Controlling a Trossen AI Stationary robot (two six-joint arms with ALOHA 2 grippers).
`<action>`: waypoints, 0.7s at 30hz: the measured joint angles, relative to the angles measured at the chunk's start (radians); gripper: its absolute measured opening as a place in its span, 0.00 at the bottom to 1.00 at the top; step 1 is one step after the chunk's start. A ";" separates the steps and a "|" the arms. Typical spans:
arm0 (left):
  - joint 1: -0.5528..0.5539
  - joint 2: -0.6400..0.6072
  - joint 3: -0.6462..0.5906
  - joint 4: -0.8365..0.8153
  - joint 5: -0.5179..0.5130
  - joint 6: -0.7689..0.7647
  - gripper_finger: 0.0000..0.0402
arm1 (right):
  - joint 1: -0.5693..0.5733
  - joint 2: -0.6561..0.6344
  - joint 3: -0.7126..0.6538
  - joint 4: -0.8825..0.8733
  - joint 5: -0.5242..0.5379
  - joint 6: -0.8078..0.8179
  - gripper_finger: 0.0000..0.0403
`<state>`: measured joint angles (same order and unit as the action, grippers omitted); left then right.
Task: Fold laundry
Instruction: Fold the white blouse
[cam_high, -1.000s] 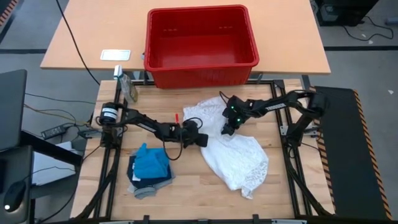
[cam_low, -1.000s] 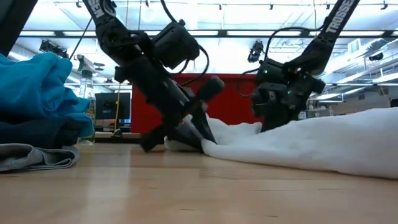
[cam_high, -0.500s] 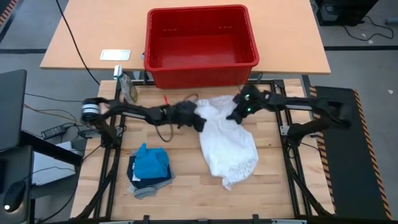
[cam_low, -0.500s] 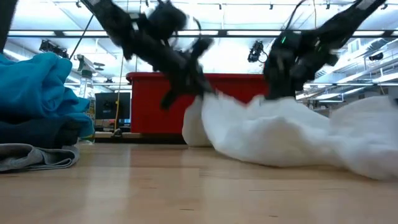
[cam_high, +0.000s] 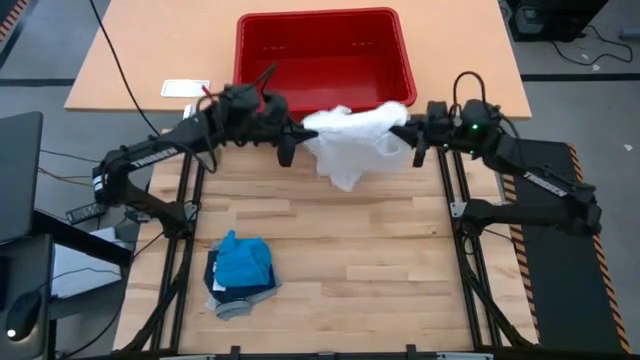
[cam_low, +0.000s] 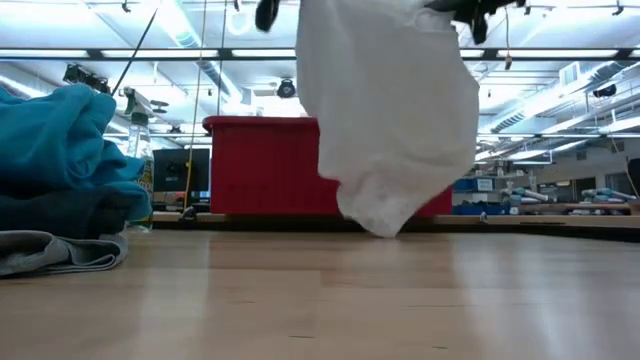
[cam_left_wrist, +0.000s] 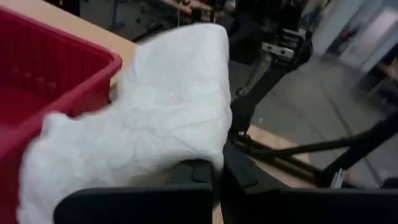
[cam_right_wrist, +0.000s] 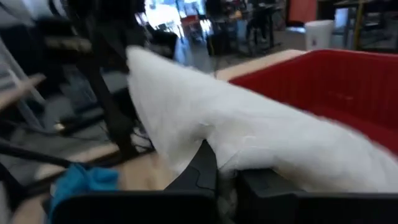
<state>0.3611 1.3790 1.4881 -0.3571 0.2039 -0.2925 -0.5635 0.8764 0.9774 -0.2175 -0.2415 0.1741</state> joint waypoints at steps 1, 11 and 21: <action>-0.001 0.010 0.053 -0.063 0.000 0.020 0.00 | 0.005 0.001 0.026 -0.043 0.024 -0.019 0.05; -0.185 0.099 0.026 -0.321 -0.001 -0.069 0.02 | 0.234 0.007 -0.025 -0.473 0.112 0.264 0.05; -0.405 0.216 -0.438 0.116 0.155 -0.480 0.02 | 0.747 0.013 -0.474 -0.068 0.186 0.987 0.05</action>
<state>-0.0438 1.5954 1.0500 -0.2413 0.3592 -0.7723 0.1839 0.8897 0.5036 -0.2854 -0.0556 1.1611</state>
